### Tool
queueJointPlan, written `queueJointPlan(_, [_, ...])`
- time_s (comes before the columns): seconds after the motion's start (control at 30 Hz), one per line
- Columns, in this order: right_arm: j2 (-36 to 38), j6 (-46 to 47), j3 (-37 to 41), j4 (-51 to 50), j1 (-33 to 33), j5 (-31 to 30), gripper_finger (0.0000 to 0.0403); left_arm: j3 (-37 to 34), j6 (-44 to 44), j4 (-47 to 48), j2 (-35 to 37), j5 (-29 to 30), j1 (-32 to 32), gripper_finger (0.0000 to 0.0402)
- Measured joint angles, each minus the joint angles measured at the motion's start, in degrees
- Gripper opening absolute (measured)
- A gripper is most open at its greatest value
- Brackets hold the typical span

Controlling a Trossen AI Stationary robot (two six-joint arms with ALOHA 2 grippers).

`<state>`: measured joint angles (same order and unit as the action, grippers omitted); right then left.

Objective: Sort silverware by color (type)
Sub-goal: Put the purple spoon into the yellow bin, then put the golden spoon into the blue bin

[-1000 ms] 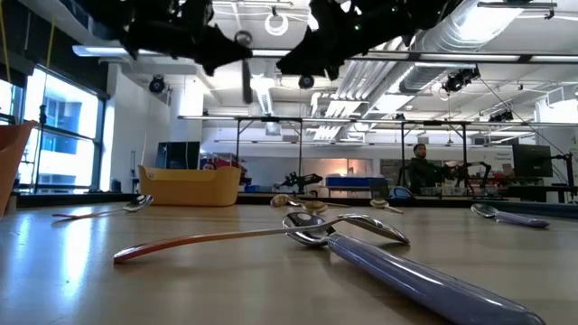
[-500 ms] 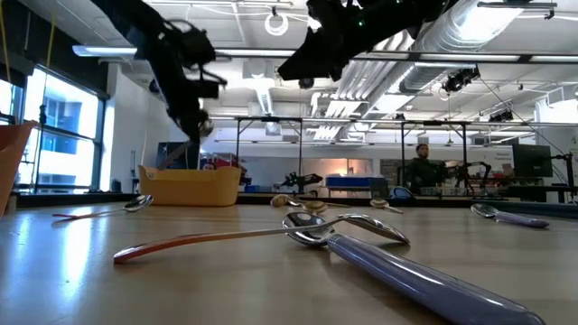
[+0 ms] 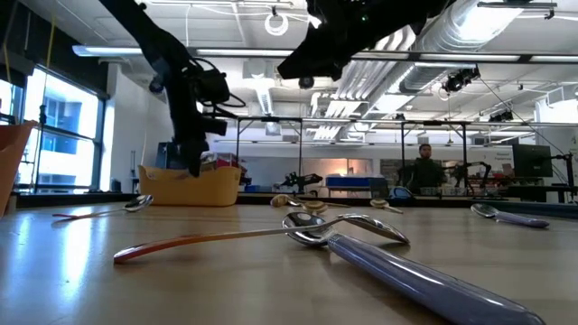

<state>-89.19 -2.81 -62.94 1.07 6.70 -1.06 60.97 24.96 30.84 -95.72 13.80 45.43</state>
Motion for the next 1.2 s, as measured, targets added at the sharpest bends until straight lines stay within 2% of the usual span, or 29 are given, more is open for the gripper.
queueJointPlan(0.2, [0.04,-1.1,0.0,-2.75,0.59,0.0,0.0089,-0.02,-2.38,-1.06,-0.02,-0.93,-0.47,0.0047])
queueJointPlan(0.4, [0.81,-0.62,0.03,-15.61,3.14,-0.21,0.0084,-0.03,-7.37,-2.34,2.06,-1.04,-0.84,0.0095])
queueJointPlan(0.53, [4.97,1.16,0.04,-27.01,3.89,-0.75,0.0043,-0.82,-9.72,-5.71,5.08,-1.22,-1.4,0.0113])
queueJointPlan(0.6, [7.29,1.32,0.07,-31.04,3.64,-3.45,0.0014,-2.56,-10.23,-8.99,7.09,-1.4,-1.93,0.0114])
queueJointPlan(0.67, [9.18,1.56,0.18,-33.33,3.36,-5.51,0.0007,-4.98,-11.59,-12.7,9.81,-2.53,-2.53,0.0111])
queueJointPlan(0.8, [11.01,2.73,5.91,-23.68,5.53,-4.24,0.0005,-10.78,-14.52,-21.78,15.59,-8.33,-3.68,0.0099])
queueJointPlan(0.9, [10.18,8.13,12.43,-17.68,8.82,-4.96,0.0004,-15.33,-18.0,-30.86,20.06,-11.82,-5.04,0.009])
queueJointPlan(1.07, [8.13,21.95,20.49,-10.59,14.79,-7.53,0.0017,-25.47,-23.5,-51.56,24.58,-19.62,-8.66,0.0081])
queueJointPlan(1.2, [6.51,28.55,22.08,-10.78,17.56,-11.29,0.0039,-33.28,-27.04,-68.73,24.88,-24.94,-11.69,0.0076])
